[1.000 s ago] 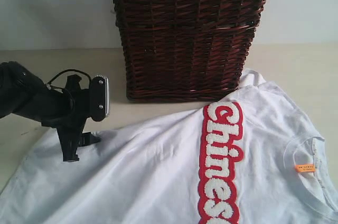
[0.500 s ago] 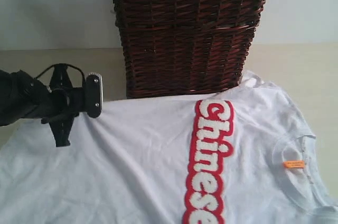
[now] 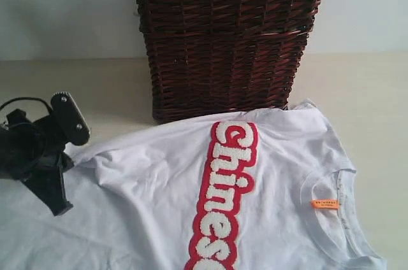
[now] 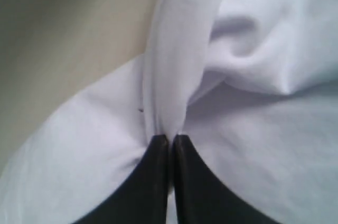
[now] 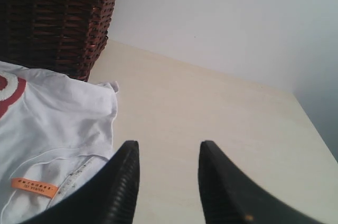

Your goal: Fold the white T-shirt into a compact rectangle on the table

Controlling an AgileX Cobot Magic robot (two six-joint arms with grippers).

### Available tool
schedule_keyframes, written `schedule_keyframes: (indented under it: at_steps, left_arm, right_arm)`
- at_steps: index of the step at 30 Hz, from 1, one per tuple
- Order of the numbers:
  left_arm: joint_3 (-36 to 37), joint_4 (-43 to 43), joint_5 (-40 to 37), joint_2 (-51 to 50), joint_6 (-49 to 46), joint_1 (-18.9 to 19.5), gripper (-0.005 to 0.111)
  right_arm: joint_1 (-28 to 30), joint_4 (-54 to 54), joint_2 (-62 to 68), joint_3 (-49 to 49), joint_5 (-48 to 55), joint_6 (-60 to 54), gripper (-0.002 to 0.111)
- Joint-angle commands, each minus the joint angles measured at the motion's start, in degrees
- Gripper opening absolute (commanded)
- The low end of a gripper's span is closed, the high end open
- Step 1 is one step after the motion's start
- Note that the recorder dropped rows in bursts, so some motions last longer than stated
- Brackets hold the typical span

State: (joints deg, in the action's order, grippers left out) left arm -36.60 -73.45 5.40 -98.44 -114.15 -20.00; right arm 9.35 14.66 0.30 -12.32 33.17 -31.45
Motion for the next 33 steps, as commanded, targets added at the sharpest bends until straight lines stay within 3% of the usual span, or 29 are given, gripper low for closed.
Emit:
schedule_keyframes:
  at_steps: [1, 8, 15, 24, 30, 33]
  left_arm:
    - [6.2, -1.1, -2.9, 1.7, 0.7, 0.1, 0.0]
    - [9.1, -0.7, -9.5, 1.8, 0.7, 0.1, 0.0]
    - [9.1, -1.1, -11.1, 1.8, 0.7, 0.1, 0.0]
    - [9.1, -20.7, -11.5, 1.8, 1.1, 0.1, 0.0]
    - [9.1, -19.8, -11.5, 1.8, -1.0, 0.0, 0.019]
    - [9.1, -20.0, -13.6, 1.8, -1.0, 0.0, 0.022]
  right_arm:
    - [0.0, 0.1, -0.3, 0.1, -0.2, 0.1, 0.037]
    - [0.0, 0.1, -0.3, 0.1, -0.2, 0.1, 0.037]
    - [0.0, 0.1, -0.3, 0.1, -0.2, 0.1, 0.037]
    - [0.0, 0.1, -0.3, 0.1, -0.2, 0.1, 0.037]
    - [0.0, 0.1, -0.3, 0.1, -0.2, 0.1, 0.037]
    - [0.0, 0.1, -0.3, 0.1, -0.2, 0.1, 0.037]
